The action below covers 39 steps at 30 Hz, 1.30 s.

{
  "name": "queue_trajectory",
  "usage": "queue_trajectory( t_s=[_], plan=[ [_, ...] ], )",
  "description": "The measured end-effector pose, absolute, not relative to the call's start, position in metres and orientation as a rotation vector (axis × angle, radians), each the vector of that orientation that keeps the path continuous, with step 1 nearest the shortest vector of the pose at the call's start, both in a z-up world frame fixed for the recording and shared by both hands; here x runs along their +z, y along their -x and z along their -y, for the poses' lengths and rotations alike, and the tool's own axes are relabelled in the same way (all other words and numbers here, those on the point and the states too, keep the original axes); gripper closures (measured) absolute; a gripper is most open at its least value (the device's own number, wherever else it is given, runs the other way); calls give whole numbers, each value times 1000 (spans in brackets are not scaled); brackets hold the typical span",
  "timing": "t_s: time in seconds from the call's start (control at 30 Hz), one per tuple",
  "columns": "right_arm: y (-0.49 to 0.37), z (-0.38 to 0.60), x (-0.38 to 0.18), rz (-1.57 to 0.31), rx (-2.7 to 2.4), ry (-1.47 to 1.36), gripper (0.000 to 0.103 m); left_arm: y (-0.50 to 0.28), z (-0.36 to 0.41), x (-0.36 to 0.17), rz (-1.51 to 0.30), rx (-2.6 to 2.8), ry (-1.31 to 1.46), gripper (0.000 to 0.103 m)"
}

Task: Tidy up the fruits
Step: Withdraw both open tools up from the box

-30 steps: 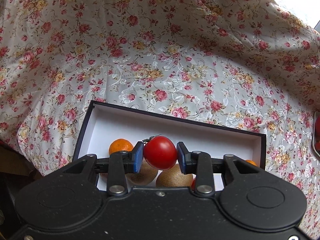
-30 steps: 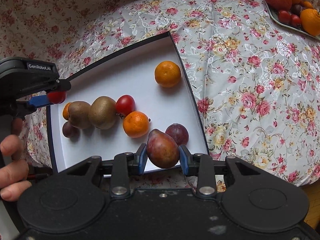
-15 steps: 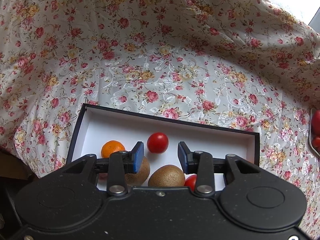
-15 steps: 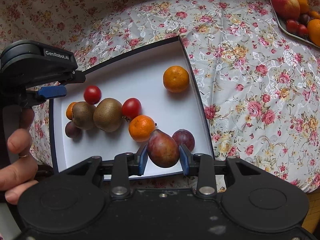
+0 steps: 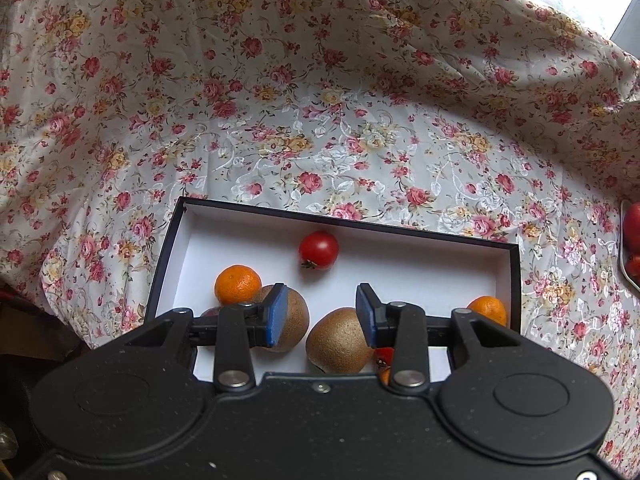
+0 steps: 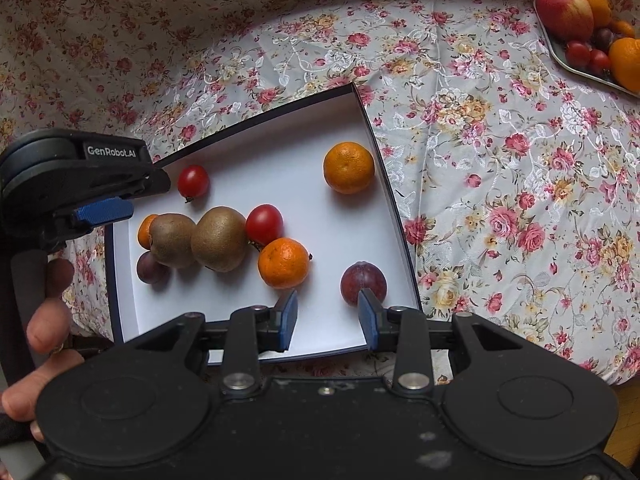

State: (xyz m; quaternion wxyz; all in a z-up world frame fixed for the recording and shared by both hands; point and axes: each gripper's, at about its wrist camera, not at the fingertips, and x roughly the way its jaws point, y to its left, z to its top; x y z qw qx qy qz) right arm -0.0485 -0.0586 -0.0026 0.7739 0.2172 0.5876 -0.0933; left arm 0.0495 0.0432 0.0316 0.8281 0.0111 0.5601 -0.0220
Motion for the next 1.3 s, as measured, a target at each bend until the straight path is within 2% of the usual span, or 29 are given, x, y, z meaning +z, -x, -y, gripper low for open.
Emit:
queue_trajectory(
  t_s=[0.77, 1.3],
  plan=[
    [69, 43, 5, -1214, -241, -286, 66, 33, -78, 36, -1177, 26, -84, 55],
    [86, 40, 8, -1195, -225, -246, 66, 49, -79, 25, -1177, 13, -107, 54]
  ],
)
